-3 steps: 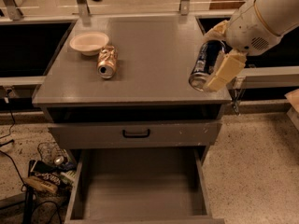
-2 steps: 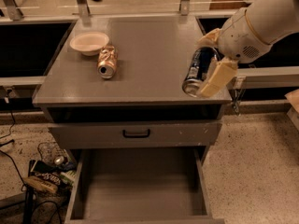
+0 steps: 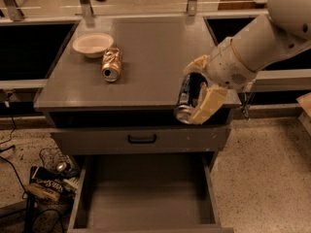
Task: Place pepsi can into middle drawer
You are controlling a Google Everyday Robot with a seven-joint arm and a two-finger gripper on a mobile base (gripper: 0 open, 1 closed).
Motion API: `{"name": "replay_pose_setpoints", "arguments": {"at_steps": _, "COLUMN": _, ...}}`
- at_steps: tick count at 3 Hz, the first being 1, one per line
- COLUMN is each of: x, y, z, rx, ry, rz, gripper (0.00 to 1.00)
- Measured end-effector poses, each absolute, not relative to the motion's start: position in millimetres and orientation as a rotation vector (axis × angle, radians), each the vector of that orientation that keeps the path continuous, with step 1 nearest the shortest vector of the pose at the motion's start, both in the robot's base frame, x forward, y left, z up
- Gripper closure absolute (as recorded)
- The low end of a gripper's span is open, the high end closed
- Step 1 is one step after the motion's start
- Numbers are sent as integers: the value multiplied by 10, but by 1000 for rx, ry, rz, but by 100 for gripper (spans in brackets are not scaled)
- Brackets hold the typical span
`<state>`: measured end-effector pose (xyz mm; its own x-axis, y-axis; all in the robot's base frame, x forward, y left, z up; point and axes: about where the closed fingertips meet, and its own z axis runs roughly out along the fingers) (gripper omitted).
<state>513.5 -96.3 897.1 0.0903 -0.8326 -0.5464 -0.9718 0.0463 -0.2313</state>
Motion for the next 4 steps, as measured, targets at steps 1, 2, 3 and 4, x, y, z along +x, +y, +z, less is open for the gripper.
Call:
{"name": "replay_pose_setpoints", "arguments": {"at_steps": 1, "x": 5026, "y": -854, "z": 8784, "rx": -1857, "ry": 1762, "rz": 377, "gripper": 100}}
{"name": "replay_pose_setpoints", "arguments": {"at_steps": 2, "x": 4878, "y": -756, "z": 8554, "rx": -1921, "ry": 1762, "rz": 443, "gripper": 100}}
{"name": "replay_pose_setpoints", "arguments": {"at_steps": 3, "x": 4879, "y": -756, "z": 8555, "rx": -1920, "ry": 1762, "rz": 442, "gripper": 100}}
{"name": "replay_pose_setpoints", "arguments": {"at_steps": 4, "x": 4651, "y": -705, "z": 8368, "rx": -1907, "ry": 1766, "rz": 512, "gripper": 100}}
